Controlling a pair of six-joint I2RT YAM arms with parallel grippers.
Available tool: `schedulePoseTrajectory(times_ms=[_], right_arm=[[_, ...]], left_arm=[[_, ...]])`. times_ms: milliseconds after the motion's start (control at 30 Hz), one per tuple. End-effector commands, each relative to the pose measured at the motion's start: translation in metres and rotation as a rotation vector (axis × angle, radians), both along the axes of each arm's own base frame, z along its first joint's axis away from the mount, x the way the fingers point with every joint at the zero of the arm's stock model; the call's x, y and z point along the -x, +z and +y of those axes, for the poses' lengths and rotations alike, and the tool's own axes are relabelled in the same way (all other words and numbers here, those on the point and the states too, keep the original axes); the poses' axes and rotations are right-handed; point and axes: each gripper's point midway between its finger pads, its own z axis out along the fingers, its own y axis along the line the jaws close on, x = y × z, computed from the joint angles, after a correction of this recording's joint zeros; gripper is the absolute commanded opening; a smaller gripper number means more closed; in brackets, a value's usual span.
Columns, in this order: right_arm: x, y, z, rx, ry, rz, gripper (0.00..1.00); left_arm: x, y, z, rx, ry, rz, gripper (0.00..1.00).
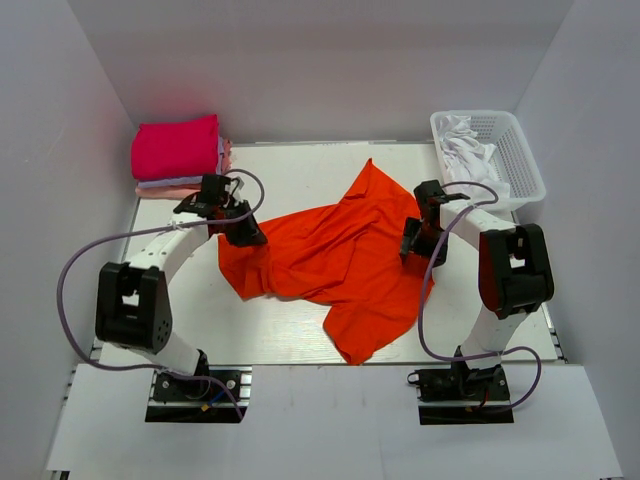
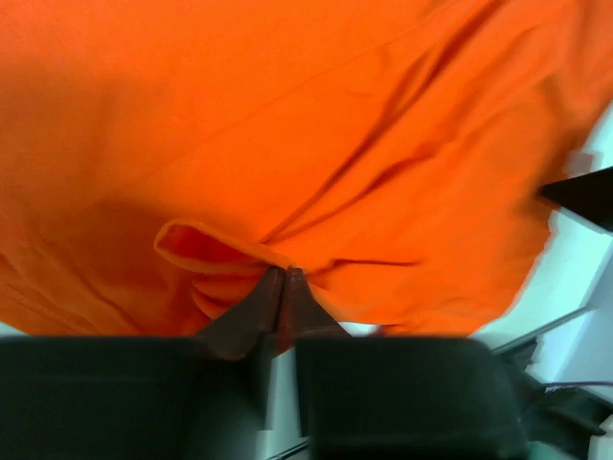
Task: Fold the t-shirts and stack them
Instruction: Flatten out the tshirt
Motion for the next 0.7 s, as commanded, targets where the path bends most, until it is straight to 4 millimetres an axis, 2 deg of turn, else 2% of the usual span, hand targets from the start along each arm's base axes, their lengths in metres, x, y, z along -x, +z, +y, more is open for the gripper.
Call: schedulePoseTrajectory(times_ms=[0,67,100,133,267,367,500,567,667], right_arm=[[-0.012,0.014,-0.003,0.015,0.004,-0.036,0.71],[-0.011,0.014,-0.005,0.026,0.012,-0.029,0.71],[-0.011,0.013,-0.006,0.033,0.016,-0.025,0.73],[-0.010,0.011,-0.007,0.033,0.016,-0.022,0.73],[-0.010,0.008,-0.007,0.035,0.013,-0.004,0.73],[-0.010,0.008,-0.006,0.036,0.028,0.006,0.73],[-0.012,0.010,-0.004,0.028,0.029,0.003,0.73],[-0.012,0.010,-0.004,0.026,0.030,0.006,0.73],[-0.011,0.008,-0.004,0.036,0.030,0.026,0.73]], left_arm=[[-0.016,0.006,-0.001,-0.007,-0.017,-0.034,0.35],[-0.016,0.003,0.005,-0.045,-0.010,-0.018,0.65],[-0.018,0.002,0.008,-0.062,0.002,-0.021,0.85],[-0.012,0.004,0.009,-0.061,0.002,-0.027,0.98],[-0.012,0.009,0.014,-0.082,0.022,-0.056,1.00],[-0.002,0.003,0.023,-0.109,0.041,-0.013,1.00],[0.020,-0.018,0.034,-0.163,0.035,0.056,1.00],[0.024,-0.017,0.038,-0.181,0.034,0.051,1.00],[0.027,-0.015,0.031,-0.140,0.005,0.017,1.00]])
